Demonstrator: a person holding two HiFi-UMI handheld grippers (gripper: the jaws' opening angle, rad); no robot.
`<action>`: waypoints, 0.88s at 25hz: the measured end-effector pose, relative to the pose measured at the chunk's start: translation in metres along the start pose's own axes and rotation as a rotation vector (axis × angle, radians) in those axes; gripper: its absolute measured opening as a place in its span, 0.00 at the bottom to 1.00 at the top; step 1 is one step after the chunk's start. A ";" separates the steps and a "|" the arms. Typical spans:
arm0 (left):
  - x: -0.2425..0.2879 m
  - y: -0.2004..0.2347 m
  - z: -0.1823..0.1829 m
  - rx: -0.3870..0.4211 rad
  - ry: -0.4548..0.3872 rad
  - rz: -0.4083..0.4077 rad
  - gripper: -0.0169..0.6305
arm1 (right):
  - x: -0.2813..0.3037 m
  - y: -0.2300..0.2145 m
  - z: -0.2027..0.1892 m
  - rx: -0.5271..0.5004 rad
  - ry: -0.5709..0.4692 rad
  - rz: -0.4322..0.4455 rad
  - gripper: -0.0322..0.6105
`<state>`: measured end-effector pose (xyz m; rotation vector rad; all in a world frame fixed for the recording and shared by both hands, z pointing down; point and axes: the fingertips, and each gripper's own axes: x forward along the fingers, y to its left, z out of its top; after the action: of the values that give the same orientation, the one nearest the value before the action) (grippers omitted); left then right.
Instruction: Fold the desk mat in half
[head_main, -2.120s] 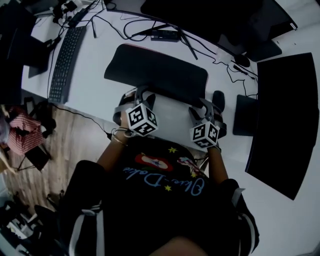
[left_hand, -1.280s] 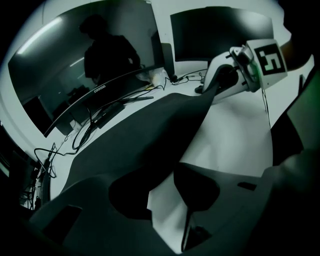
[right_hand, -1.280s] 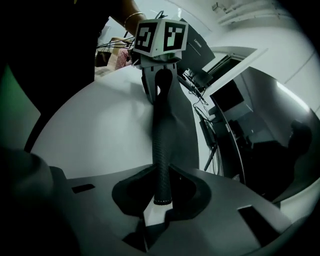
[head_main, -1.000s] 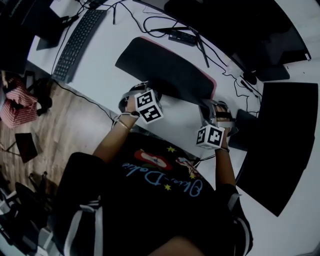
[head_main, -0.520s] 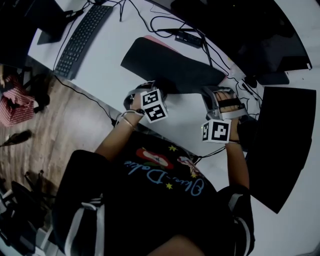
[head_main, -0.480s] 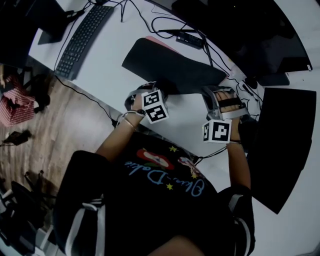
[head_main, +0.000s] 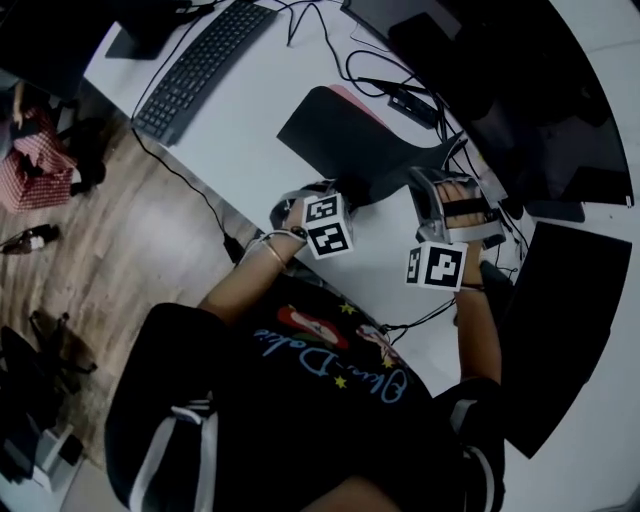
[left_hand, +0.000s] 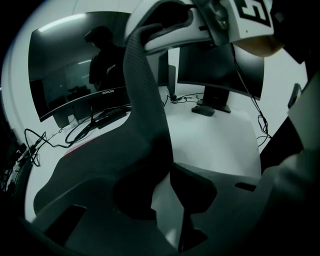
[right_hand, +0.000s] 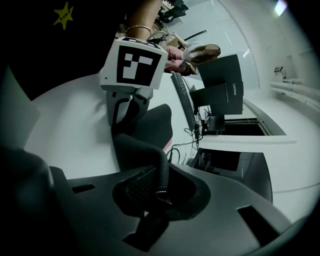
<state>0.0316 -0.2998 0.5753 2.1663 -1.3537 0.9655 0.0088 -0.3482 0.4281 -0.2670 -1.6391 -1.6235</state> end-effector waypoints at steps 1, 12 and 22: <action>-0.001 0.000 0.000 -0.001 -0.003 -0.004 0.15 | 0.004 -0.003 0.005 -0.005 -0.007 -0.004 0.11; -0.015 0.010 -0.004 -0.135 -0.109 -0.033 0.14 | 0.049 -0.039 0.039 -0.020 -0.080 -0.049 0.11; -0.048 0.031 -0.035 -0.241 -0.135 0.052 0.14 | 0.091 -0.039 0.092 -0.112 -0.186 -0.038 0.11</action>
<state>-0.0220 -0.2618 0.5633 2.0522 -1.5106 0.6446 -0.1119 -0.3038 0.4706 -0.4587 -1.7020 -1.7658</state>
